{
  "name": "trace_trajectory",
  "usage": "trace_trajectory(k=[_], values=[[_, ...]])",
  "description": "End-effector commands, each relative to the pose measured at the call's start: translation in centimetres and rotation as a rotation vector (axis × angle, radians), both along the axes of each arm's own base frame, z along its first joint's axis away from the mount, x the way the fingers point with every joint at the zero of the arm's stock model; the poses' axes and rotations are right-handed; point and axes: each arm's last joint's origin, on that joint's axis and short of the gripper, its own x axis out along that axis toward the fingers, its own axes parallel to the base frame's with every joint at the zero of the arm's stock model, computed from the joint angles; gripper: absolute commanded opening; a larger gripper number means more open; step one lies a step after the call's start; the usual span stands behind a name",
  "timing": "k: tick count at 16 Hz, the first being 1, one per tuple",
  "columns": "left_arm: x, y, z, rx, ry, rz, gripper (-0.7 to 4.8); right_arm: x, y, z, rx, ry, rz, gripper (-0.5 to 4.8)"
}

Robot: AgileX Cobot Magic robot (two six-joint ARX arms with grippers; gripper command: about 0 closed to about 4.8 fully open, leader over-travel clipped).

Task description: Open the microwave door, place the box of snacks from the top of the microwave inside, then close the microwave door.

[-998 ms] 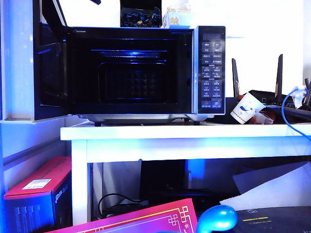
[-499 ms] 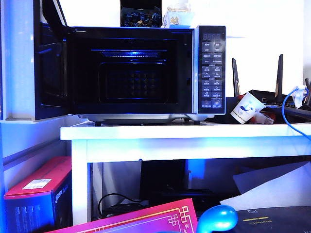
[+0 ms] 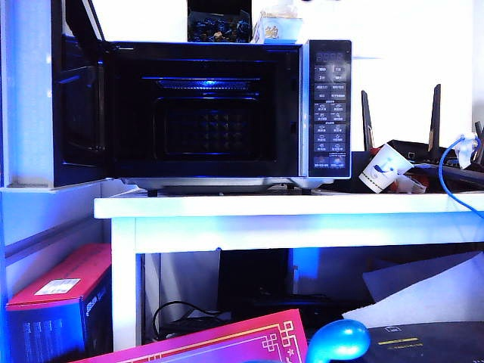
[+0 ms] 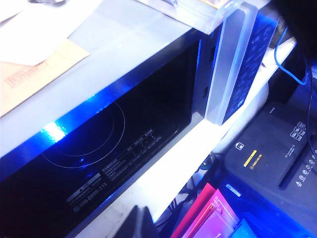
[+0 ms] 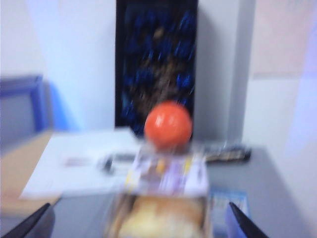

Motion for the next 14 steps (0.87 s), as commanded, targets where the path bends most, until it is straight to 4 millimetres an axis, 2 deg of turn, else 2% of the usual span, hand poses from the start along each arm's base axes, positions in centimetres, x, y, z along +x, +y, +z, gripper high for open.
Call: trace_trajectory(k=[1,4,6,12,14], values=[[-0.2,0.0,0.4,-0.007,-0.024,-0.009,-0.06,1.4,0.7,0.5,-0.037,0.009,-0.015,4.79],[-0.2,0.0,0.4,-0.007,-0.023,-0.008,-0.06,2.7,1.3,0.9,-0.039,0.018,-0.045,4.79],[-0.2,0.0,0.4,-0.006,-0.022,-0.008,-0.06,3.1,1.4,0.5,-0.040,0.033,-0.065,4.79],[-0.2,0.0,0.4,-0.006,-0.018,-0.008,-0.06,4.8,2.1,-2.7,-0.085,0.127,-0.077,4.79],[-0.2,0.0,0.3,-0.005,-0.016,-0.009,-0.06,5.0,2.1,-3.0,-0.086,0.135,-0.079,4.79]])
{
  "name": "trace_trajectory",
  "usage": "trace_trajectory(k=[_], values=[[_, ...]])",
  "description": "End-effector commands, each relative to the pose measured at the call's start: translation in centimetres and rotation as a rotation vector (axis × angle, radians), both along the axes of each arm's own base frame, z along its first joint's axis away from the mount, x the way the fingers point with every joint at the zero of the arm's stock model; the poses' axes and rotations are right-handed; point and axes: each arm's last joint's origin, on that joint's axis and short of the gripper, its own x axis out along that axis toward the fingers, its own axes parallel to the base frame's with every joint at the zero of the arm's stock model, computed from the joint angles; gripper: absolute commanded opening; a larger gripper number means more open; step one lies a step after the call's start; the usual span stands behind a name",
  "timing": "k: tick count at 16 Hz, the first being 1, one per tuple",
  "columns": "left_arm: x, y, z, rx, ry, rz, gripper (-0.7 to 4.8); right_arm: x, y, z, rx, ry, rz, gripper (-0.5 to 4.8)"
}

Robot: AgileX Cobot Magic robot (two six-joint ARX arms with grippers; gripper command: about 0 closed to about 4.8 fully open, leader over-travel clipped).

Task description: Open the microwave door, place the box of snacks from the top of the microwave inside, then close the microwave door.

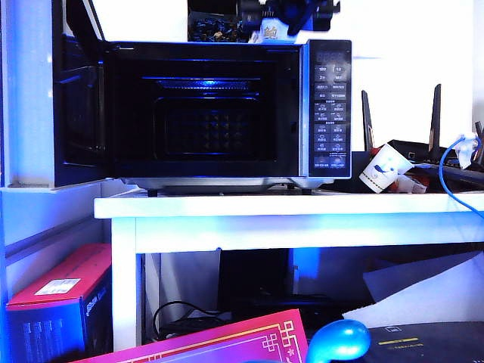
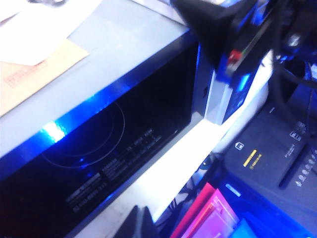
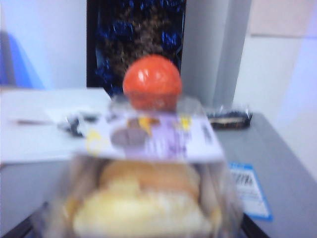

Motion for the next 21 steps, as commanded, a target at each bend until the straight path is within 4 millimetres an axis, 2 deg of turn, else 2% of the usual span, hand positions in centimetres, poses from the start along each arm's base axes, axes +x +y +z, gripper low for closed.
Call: trace_trajectory(k=[1,4,6,7,9,16,21], values=[[-0.2,0.0,0.3,-0.004,-0.016,-0.007,-0.06,0.2,0.1,-0.3,-0.002,0.009,0.001,4.79],[-0.2,0.0,0.4,-0.004,-0.017,-0.007,-0.06,0.3,0.1,-0.5,-0.006,0.017,0.000,4.79],[-0.2,0.0,0.4,-0.004,-0.017,-0.007,-0.06,0.3,0.1,-0.5,-0.007,0.018,0.001,3.16],[-0.2,0.0,0.4,-0.004,-0.017,-0.007,-0.06,0.3,0.1,-0.6,-0.011,0.021,0.000,2.63],[-0.2,0.0,0.3,-0.004,-0.016,-0.007,-0.06,0.2,0.1,-0.6,-0.032,0.033,-0.002,2.64],[-0.2,0.0,0.4,-0.003,-0.017,-0.006,-0.06,-1.5,-0.7,2.3,-0.051,-0.019,0.004,2.84],[-0.2,0.1,0.4,-0.002,-0.018,-0.003,-0.06,-5.0,-2.3,6.2,-0.061,-0.003,0.023,2.83]])
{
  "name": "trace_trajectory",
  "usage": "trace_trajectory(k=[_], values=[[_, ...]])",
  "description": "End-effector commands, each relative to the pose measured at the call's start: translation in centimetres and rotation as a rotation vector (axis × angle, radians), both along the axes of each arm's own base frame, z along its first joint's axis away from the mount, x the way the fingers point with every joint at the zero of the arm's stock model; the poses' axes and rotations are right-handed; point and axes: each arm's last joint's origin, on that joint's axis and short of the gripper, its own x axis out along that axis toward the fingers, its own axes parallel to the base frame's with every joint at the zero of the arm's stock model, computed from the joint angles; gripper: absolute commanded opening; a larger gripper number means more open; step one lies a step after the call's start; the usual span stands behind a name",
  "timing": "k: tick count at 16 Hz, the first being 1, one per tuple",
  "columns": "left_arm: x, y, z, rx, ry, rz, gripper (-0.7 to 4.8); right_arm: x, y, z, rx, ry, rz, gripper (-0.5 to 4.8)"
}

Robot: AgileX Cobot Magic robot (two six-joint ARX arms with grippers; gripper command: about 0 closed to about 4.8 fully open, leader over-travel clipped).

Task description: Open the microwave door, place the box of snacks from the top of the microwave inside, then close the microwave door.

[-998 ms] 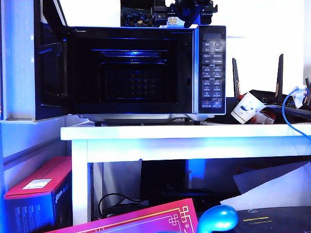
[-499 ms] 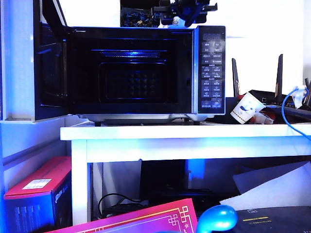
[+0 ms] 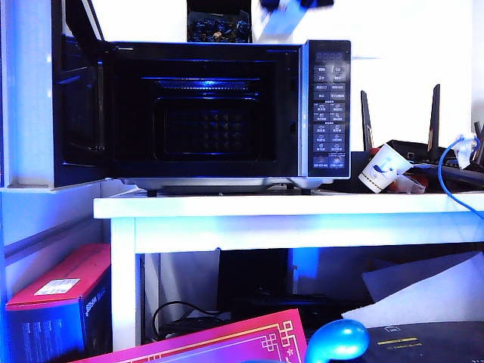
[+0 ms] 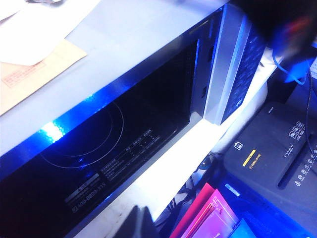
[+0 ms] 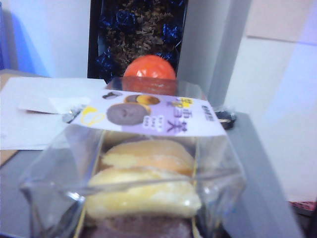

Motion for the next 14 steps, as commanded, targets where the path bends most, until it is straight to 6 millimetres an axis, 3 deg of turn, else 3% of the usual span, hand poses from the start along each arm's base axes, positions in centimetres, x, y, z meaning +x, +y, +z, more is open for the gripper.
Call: trace_trajectory(k=[1,5,6,14], values=[[-0.2,0.0,0.3,-0.002,-0.018,-0.003,-0.06,-2.5,-1.1,3.3,0.023,-0.058,0.025,2.83],[-0.2,0.0,0.4,-0.002,-0.019,-0.004,-0.06,-4.9,-2.1,5.0,0.009,-0.012,0.045,2.83],[-0.2,0.0,0.3,-0.002,-0.018,-0.004,-0.06,-5.5,-2.1,5.2,-0.003,0.020,0.134,2.83],[-0.2,0.0,0.3,-0.002,-0.018,-0.003,-0.06,-6.5,-1.4,3.7,-0.058,0.190,0.502,2.83]])
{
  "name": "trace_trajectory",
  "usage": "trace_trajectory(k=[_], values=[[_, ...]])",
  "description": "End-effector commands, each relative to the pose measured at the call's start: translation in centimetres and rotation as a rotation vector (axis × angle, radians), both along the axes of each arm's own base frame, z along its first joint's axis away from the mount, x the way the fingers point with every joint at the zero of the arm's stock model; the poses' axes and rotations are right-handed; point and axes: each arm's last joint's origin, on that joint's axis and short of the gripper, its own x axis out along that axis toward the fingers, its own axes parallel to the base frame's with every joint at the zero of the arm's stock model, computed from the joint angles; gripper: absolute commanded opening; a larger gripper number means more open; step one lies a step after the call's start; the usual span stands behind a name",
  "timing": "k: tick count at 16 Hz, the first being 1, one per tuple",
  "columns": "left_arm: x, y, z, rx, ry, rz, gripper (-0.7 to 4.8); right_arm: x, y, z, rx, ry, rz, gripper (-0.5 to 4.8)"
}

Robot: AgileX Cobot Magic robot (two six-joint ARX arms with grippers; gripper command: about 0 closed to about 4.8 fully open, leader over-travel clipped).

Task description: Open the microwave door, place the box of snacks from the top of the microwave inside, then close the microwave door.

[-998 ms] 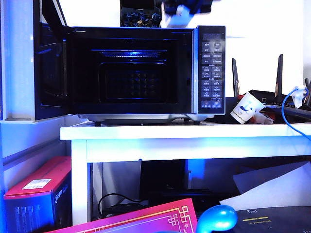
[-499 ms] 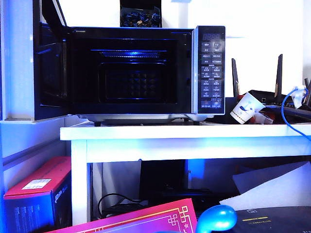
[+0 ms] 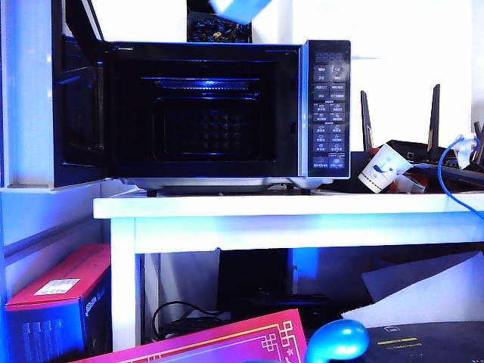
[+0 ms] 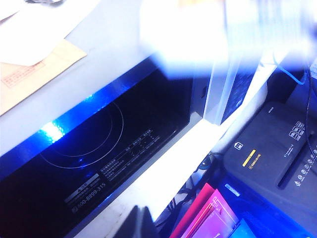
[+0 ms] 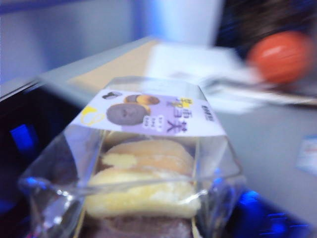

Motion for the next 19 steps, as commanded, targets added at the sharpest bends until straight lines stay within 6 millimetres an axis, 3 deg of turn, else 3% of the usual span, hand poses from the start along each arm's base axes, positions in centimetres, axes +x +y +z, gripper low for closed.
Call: trace_trajectory(k=[1,4,10,15,19], values=[[-0.2,0.0,0.4,-0.002,-0.018,-0.004,-0.06,-0.5,0.1,0.5,0.008,-0.009,0.074,2.83],[-0.2,0.0,0.4,-0.003,-0.018,-0.003,-0.06,-0.1,0.3,-0.8,-0.003,0.025,0.101,2.83],[-0.2,0.1,0.4,-0.002,-0.017,-0.003,-0.06,1.8,1.3,-6.5,0.005,0.023,0.099,2.83],[-0.2,0.1,0.3,-0.002,-0.017,-0.003,-0.06,6.3,3.4,-12.5,0.044,0.016,0.094,2.83],[-0.2,0.0,0.4,-0.003,-0.017,-0.004,-0.06,8.8,4.7,-16.2,0.072,-0.051,0.093,2.83]])
